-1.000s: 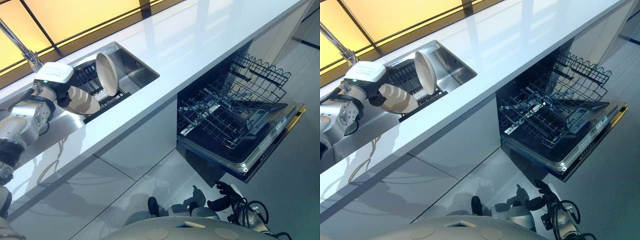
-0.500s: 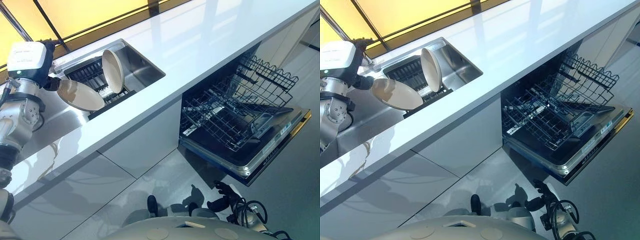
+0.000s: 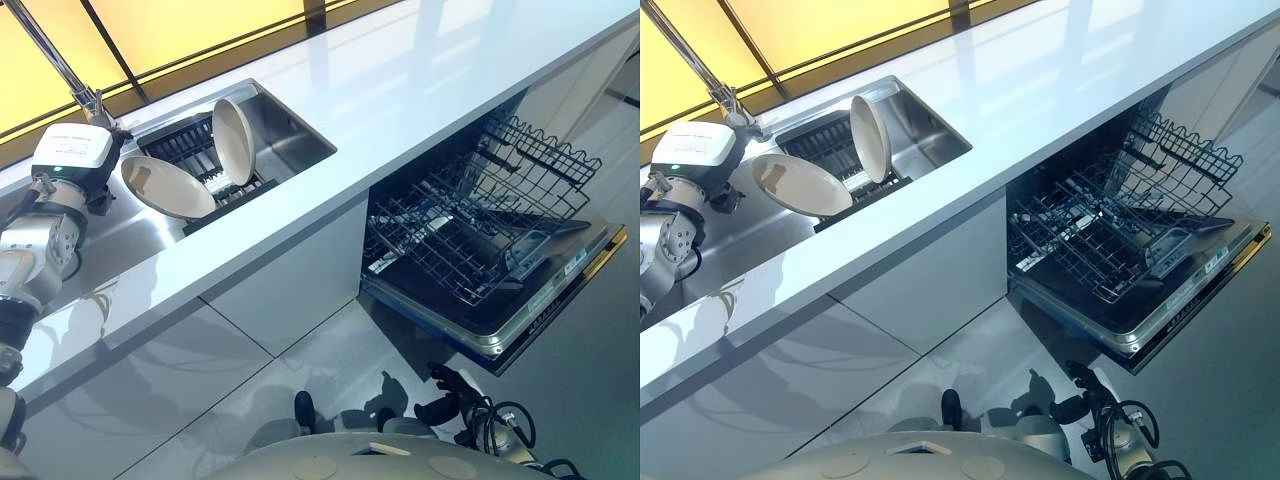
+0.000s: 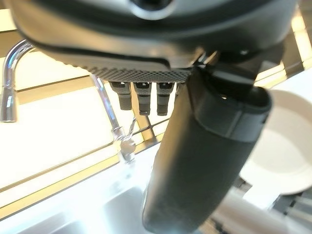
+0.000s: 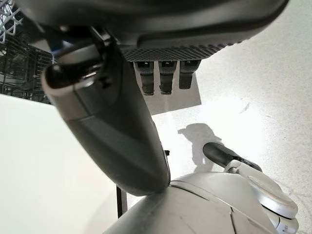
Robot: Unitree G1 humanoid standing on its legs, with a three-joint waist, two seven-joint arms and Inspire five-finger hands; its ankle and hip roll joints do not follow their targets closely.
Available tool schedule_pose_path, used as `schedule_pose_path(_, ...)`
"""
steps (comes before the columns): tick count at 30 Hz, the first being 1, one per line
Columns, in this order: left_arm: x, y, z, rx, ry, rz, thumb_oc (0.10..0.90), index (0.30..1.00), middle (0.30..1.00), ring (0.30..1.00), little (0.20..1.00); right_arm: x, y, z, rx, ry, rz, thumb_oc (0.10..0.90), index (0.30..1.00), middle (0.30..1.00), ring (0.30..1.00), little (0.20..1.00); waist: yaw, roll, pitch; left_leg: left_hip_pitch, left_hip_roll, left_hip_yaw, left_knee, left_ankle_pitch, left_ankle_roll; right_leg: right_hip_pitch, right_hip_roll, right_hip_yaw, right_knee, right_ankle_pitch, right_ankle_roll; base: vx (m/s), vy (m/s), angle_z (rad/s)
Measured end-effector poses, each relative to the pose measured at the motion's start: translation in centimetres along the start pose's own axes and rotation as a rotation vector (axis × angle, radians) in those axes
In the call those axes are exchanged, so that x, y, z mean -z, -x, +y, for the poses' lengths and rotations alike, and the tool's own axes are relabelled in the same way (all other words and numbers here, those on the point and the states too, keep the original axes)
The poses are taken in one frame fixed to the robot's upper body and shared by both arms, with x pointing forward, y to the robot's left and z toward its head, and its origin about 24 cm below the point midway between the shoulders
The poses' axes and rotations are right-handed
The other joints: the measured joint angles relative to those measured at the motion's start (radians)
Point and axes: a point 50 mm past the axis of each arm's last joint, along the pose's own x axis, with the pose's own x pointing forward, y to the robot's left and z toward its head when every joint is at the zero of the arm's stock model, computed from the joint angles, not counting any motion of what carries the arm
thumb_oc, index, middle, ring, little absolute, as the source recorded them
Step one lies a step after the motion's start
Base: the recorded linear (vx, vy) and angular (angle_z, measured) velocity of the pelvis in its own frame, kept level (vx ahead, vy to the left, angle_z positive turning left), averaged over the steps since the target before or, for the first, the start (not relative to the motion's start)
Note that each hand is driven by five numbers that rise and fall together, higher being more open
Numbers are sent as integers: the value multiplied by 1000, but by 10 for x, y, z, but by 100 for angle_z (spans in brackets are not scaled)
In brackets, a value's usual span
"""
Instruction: Pick up plates and place into dishwasher.
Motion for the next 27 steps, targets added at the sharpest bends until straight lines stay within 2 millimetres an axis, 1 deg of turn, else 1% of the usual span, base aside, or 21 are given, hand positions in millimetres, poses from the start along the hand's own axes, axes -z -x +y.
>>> schedule_pose_path(6,0,0,-4,26,-36,-3,800,900,900,900,900,-1,-1,0,-1,1,-9,800,900,900,900,900,3,0,0,0,0,-1,0,2,1,1,0,-1,1,0,0,0,0,0)
schedule_pose_path(14,-2,0,-6,37,-39,-10,800,900,900,900,900,4,0,-1,-1,1,5,800,900,900,900,900,0,1,0,0,0,-1,0,3,3,0,0,0,1,0,0,0,0,0)
schedule_pose_path(23,-23,3,-17,58,-83,-105,800,900,900,900,900,7,1,-1,-3,1,11,800,900,900,900,900,-6,1,-1,1,0,2,0,3,3,-2,-1,5,2,0,0,3,0,0)
schedule_pose_path(27,-27,3,-18,59,-147,-127,800,900,900,900,900,6,1,-1,-2,0,2,800,900,900,900,900,-15,1,-1,1,0,12,0,3,3,-10,0,19,5,0,0,13,0,-8)
